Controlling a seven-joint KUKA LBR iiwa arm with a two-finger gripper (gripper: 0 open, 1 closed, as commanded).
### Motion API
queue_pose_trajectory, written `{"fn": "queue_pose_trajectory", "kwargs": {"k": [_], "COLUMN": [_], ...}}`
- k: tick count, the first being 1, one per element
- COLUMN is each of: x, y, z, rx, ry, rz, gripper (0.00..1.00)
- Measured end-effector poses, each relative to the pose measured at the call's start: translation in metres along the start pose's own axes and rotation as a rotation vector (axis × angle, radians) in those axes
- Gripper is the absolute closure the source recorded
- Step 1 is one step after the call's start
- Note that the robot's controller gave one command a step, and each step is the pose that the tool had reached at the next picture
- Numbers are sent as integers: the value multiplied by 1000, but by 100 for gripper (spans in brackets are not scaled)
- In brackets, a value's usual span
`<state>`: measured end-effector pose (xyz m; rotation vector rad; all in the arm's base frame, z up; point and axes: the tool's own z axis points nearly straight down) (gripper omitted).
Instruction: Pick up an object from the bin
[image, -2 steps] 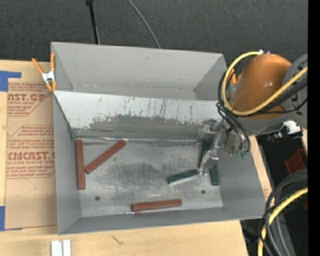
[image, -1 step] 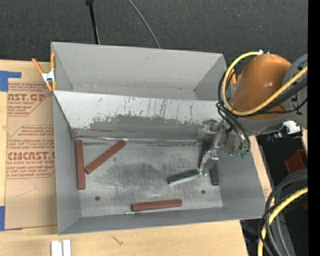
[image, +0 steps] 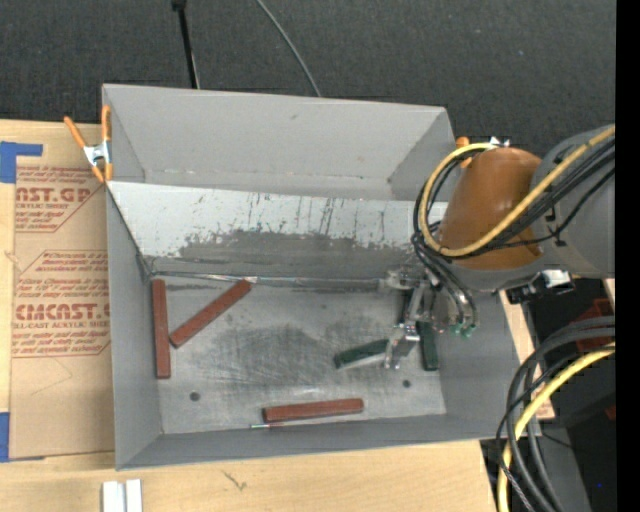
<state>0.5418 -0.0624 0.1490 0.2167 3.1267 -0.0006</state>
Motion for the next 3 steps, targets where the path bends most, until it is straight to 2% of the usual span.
{"fn": "queue_pose_trajectory", "kwargs": {"k": [1, 2, 3], "x": [-2, -2, -32], "y": [0, 0, -1], "z": [63, 63, -85], "rx": [0, 0, 0], "ry": [7, 7, 4], "rz": [-7, -7, -37], "gripper": [100, 100, 100]}}
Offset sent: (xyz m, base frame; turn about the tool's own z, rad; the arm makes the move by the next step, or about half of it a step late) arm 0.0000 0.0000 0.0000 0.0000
